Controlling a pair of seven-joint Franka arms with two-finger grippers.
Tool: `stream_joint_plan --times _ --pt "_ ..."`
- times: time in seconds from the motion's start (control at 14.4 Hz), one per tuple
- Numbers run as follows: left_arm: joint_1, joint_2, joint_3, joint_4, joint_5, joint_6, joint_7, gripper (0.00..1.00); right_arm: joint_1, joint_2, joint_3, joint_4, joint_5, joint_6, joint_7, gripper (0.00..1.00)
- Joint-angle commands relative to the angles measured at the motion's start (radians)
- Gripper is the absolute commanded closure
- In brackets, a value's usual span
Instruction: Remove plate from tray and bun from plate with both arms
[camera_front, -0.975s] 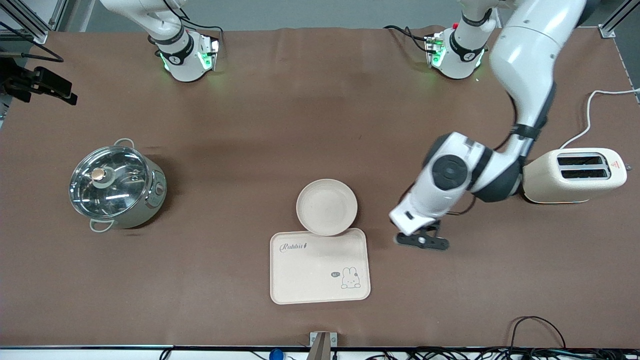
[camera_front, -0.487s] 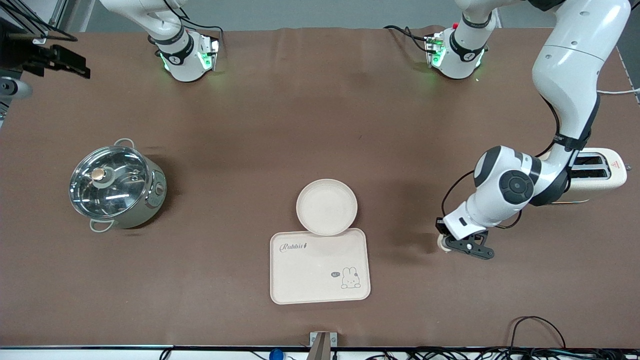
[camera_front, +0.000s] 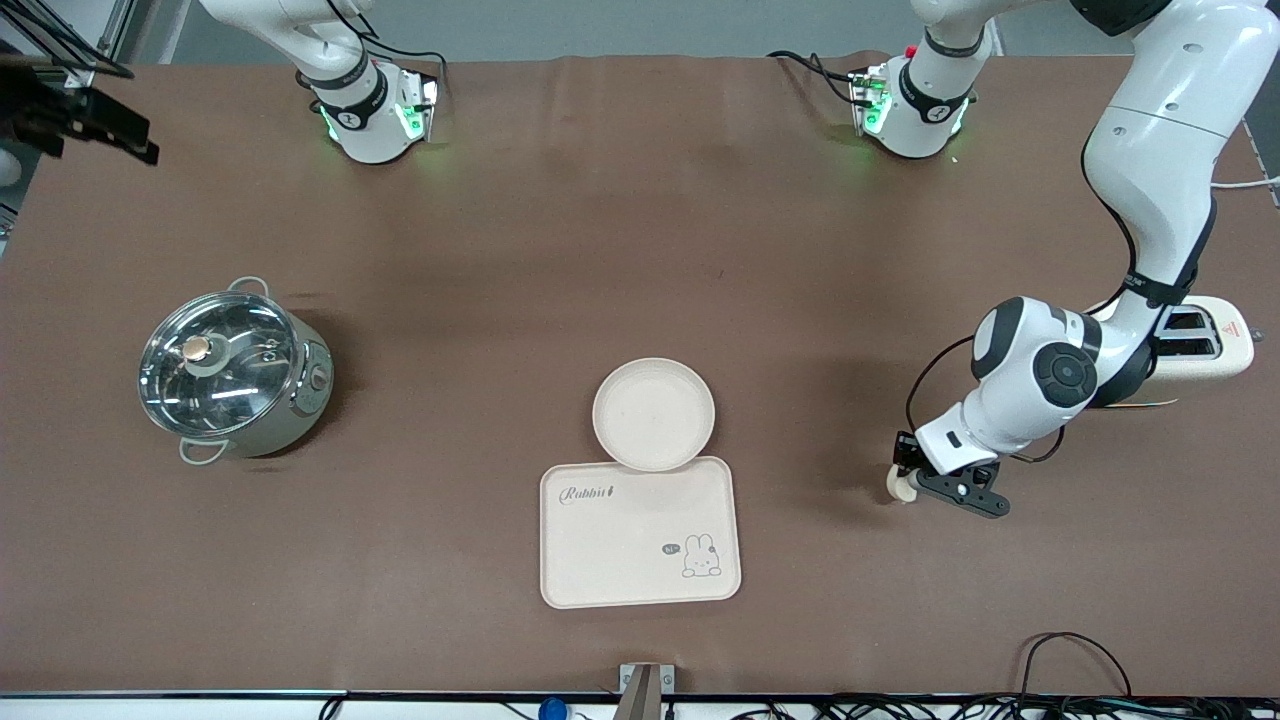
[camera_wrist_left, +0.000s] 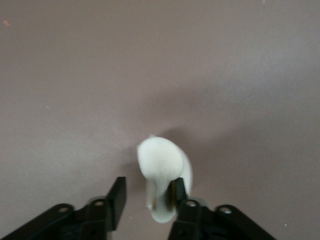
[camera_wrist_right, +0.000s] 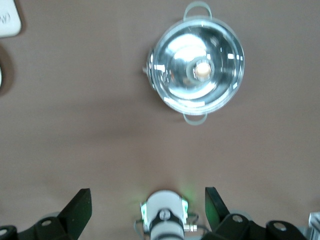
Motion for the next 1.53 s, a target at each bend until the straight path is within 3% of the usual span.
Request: stream_joint_plan --times 0.0,0.35,0.49,0.63,0.97,1.25,1.32,1.46 --pt "0.023 -0.071 -0.015 0.026 -0.001 -0.08 0.02 0.0 0.022 0.031 0.0 -0.009 -0.028 0.118 0.015 0.0" --pt "0.026 -0.125 -0.064 0.124 -0.019 -0.281 0.014 0.0 -0.018 0.043 -0.001 -0.008 -0.025 0.191 0.015 0.0" --pt "0.032 -0.169 -0.081 0.199 -0.106 -0.437 0.007 0.0 -0.077 0.042 -0.009 -0.006 -0.015 0.198 0.015 0.0" --pt "0.032 -0.236 -0.085 0.27 -0.209 -0.589 -0.021 0.0 -0.151 0.037 -0.009 -0.001 0.056 0.2 0.012 0.0" --pt "0.079 -0.439 -0.084 0.287 -0.324 -0.76 -0.059 0.0 -0.156 -0.003 -0.007 -0.012 0.061 0.111 -0.023 0.0" --pt "0.084 -0.594 -0.076 0.285 -0.381 -0.875 -0.104 0.0 -0.151 0.0 -0.006 -0.014 0.055 0.119 -0.07 0.0" --pt "0.051 -0.643 -0.043 0.284 -0.384 -0.918 -0.127 0.0 -0.15 0.003 -0.006 -0.014 0.055 0.12 -0.07 0.0" --pt "-0.152 -0.677 0.156 0.275 -0.387 -0.988 -0.218 0.0 -0.148 0.008 -0.004 -0.015 0.058 0.128 -0.07 0.0"
